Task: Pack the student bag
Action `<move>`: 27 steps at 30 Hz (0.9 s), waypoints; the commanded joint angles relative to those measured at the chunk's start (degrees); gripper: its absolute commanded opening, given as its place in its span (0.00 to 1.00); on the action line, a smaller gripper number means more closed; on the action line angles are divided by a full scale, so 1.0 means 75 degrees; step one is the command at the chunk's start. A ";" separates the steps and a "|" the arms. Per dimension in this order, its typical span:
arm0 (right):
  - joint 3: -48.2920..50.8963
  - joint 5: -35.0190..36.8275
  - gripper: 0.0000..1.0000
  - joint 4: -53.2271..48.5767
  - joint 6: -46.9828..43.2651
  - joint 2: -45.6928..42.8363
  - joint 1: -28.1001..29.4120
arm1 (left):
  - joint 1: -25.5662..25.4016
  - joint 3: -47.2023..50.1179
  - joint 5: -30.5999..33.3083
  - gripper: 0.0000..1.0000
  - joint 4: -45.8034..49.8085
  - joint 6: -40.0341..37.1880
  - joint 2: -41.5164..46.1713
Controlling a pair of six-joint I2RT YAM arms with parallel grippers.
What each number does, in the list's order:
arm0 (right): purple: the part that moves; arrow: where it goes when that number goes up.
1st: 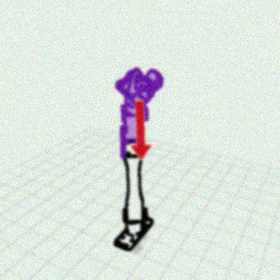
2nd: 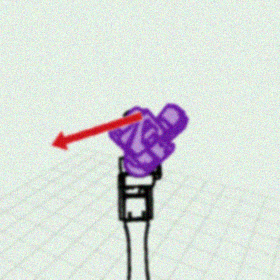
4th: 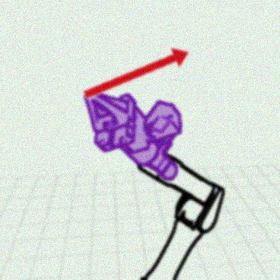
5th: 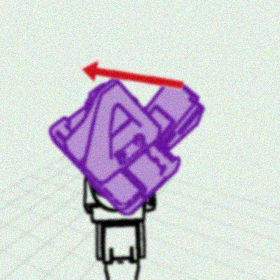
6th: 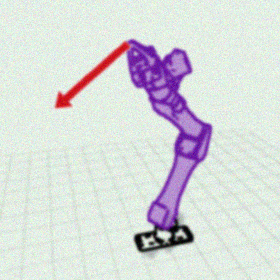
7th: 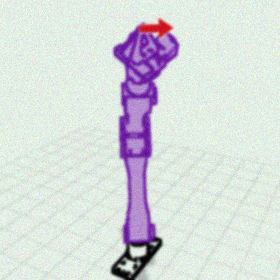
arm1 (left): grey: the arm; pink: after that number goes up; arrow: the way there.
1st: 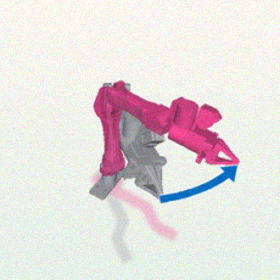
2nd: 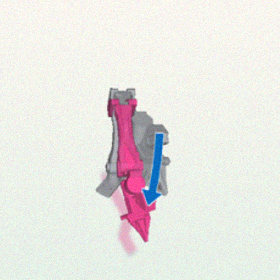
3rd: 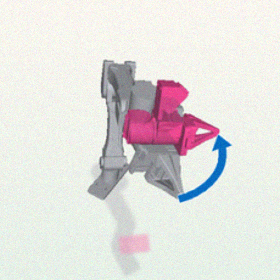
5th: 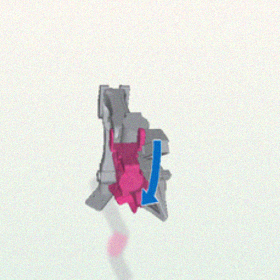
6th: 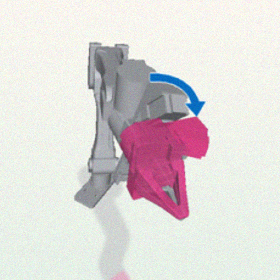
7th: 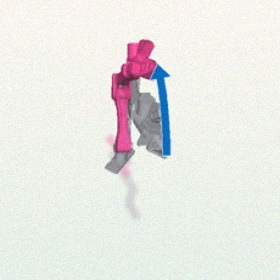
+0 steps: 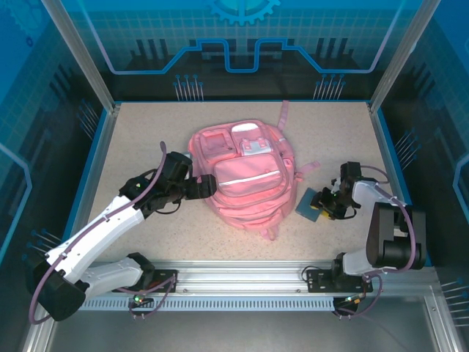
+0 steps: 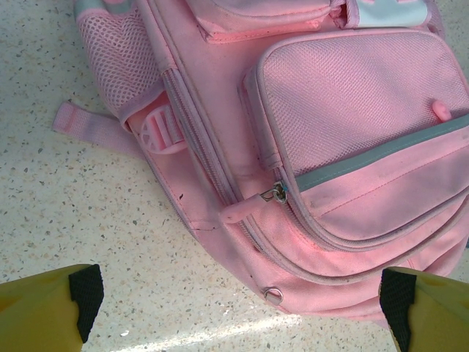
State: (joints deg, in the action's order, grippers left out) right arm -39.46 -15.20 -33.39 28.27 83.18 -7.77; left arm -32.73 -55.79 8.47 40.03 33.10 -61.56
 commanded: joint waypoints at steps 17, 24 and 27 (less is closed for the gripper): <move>-0.0484 0.0456 0.12 -0.0432 0.0051 -0.1320 0.0298 | 0.0059 -0.0515 -0.0599 0.99 -0.0156 -0.0067 -0.0275; -0.1063 0.0029 0.12 -0.1246 -0.0048 -0.2910 0.0287 | -0.0336 -0.0816 -0.1248 0.99 -0.0604 -0.0903 -0.0797; -0.1343 -0.0817 0.12 -0.1343 -0.0192 -0.3348 0.0331 | -0.0886 -0.1232 -0.1266 0.96 -0.0596 -0.1782 -0.1396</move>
State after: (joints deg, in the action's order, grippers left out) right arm -46.96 -15.29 -40.14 28.12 60.36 -5.98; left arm -36.56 -61.58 1.56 37.10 27.18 -69.10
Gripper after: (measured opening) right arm 0.119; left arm 0.967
